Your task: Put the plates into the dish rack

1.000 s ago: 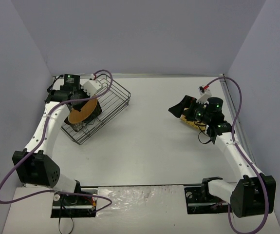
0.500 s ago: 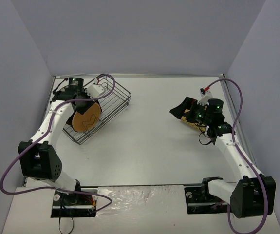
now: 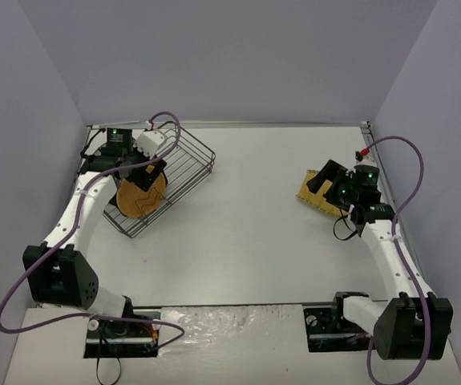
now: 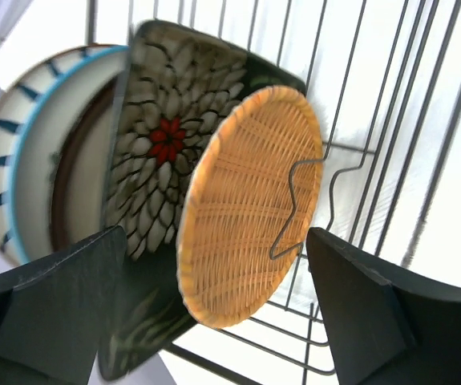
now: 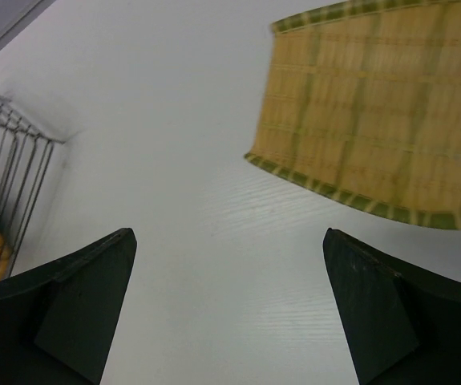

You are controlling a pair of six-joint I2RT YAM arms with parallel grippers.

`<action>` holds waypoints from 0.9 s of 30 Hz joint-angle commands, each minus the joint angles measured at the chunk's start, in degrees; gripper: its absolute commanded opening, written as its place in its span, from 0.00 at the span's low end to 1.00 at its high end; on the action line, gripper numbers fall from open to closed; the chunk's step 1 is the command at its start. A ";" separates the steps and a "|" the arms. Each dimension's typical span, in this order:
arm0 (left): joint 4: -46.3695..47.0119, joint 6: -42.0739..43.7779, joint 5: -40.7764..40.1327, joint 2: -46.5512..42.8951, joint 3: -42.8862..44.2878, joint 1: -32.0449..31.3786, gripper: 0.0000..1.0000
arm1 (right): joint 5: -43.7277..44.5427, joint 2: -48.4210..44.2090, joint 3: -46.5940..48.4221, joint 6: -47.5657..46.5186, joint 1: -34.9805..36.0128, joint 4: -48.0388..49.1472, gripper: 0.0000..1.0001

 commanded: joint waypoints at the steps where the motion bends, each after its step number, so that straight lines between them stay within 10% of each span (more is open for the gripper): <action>1: 8.01 -9.85 -2.08 -8.87 2.86 0.00 0.97 | 15.20 1.55 4.19 2.41 -3.86 -7.15 1.00; 12: 2.22 -27.40 -7.66 -17.52 3.17 -7.67 0.97 | 21.19 11.11 1.41 9.27 -13.46 -6.79 0.97; 27: -2.09 -38.05 2.63 -23.38 -3.73 -8.14 0.97 | 10.66 23.08 -2.99 14.08 -19.06 11.80 0.66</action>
